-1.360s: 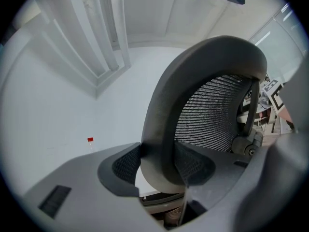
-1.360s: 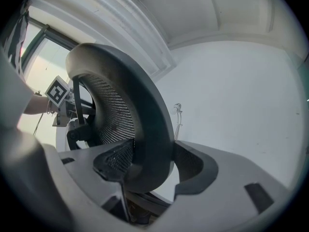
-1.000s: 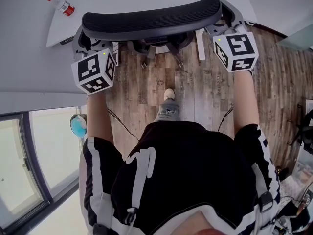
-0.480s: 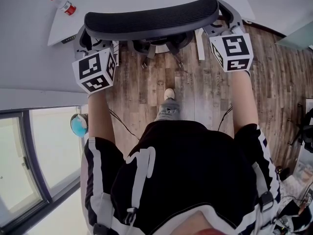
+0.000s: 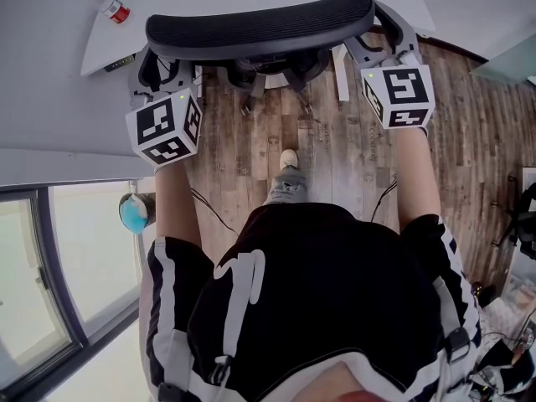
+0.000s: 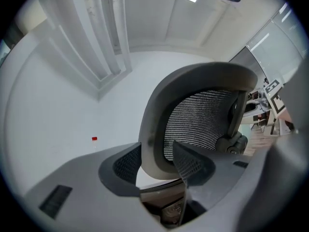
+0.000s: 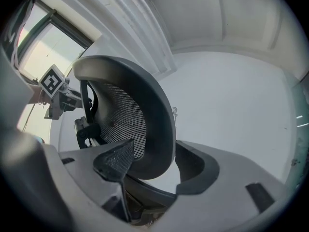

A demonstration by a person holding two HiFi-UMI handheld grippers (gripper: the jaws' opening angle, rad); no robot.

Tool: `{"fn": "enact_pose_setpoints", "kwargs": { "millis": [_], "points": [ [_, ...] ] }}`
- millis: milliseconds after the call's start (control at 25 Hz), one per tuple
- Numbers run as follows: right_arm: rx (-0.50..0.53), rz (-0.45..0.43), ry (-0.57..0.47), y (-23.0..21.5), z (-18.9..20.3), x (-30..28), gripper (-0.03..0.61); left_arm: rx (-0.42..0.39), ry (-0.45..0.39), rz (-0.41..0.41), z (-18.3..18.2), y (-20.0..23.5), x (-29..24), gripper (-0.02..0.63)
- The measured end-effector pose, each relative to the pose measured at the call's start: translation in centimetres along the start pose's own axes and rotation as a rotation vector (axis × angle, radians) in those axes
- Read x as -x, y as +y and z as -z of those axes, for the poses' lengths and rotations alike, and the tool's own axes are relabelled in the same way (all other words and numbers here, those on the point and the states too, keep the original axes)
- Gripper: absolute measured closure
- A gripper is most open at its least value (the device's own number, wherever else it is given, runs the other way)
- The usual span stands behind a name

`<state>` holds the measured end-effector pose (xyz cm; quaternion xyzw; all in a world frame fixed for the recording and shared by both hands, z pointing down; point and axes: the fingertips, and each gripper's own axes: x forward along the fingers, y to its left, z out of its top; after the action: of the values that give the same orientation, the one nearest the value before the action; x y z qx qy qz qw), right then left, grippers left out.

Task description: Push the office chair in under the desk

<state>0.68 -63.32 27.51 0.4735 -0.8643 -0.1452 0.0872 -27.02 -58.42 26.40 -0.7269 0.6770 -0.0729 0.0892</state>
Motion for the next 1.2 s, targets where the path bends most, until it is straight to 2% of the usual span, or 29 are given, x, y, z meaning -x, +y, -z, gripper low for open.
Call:
{"fn": "enact_pose_setpoints", "kwargs": {
  "millis": [120, 600, 1200],
  "points": [
    [-0.029, -0.001, -0.013, 0.1, 0.0, 0.6, 0.319, 0.004, 0.000, 0.000, 0.1, -0.2, 0.5, 0.408],
    [-0.023, 0.004, -0.020, 1.5, 0.3, 3.2, 0.319, 0.023, -0.008, 0.016, 0.5, -1.6, 3.6, 0.408],
    [-0.068, -0.025, -0.026, 4.6, 0.7, 6.5, 0.319, 0.082, -0.013, 0.040, 1.5, -3.6, 7.0, 0.413]
  ]
}}
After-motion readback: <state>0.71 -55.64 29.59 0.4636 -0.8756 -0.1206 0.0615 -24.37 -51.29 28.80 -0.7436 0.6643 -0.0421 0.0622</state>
